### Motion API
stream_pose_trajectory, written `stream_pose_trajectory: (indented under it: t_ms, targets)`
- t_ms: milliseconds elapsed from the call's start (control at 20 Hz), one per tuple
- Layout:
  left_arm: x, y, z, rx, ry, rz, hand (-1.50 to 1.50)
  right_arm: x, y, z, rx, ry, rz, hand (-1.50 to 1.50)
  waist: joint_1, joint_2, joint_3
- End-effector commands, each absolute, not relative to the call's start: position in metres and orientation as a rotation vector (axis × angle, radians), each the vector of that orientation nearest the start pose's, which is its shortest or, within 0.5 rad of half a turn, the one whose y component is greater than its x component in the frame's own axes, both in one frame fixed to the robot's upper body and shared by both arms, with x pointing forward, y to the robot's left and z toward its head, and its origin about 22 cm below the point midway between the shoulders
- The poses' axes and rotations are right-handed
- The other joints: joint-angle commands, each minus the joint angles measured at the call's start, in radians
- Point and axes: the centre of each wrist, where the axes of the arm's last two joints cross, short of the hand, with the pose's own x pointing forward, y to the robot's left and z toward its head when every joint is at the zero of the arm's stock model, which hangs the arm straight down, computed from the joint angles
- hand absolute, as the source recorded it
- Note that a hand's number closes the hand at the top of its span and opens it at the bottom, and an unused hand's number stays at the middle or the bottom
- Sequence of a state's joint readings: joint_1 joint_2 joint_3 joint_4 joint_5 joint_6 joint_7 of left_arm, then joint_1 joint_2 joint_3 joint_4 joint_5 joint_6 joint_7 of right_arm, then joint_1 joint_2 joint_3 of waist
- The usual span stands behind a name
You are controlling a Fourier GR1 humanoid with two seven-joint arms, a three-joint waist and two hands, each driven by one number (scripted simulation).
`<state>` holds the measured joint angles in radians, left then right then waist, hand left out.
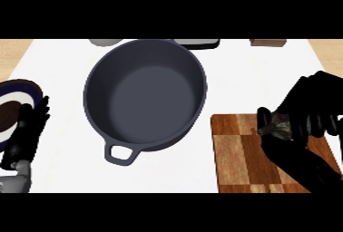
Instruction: Pick the eggplant from the cutting board and place it in the pot
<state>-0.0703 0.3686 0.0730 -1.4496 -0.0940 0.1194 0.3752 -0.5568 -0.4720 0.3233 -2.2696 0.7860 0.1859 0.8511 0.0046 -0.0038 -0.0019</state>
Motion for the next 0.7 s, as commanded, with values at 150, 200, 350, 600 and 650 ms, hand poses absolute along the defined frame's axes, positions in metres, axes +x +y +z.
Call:
stream_pose_trajectory:
  t_ms: [150, 200, 350, 600, 650]
  targets:
    - [0.268, 0.324, 0.019, 0.498, -1.167, -0.111, 0.00, 0.215, -0.111, 0.301, -1.003, -1.844, 0.845, 1.50, 0.006, 0.002, 0.000]
    - [0.267, 0.334, 0.038, 0.505, -1.168, -0.123, 0.00, 0.228, -0.097, 0.295, -0.989, -1.809, 0.841, 1.50, 0.016, 0.002, 0.000]
    - [0.270, 0.323, 0.033, 0.506, -1.156, -0.122, 0.00, 0.243, -0.065, 0.290, -0.974, -1.768, 0.836, 1.50, 0.013, 0.003, 0.000]
    - [0.272, 0.333, 0.029, 0.531, -1.176, -0.111, 0.00, 0.275, -0.024, 0.291, -0.899, -1.707, 0.883, 1.50, 0.011, 0.007, 0.000]
    - [0.275, 0.324, 0.045, 0.524, -1.158, -0.106, 0.00, 0.284, -0.028, 0.279, -0.886, -1.692, 0.904, 1.50, 0.010, 0.005, 0.001]
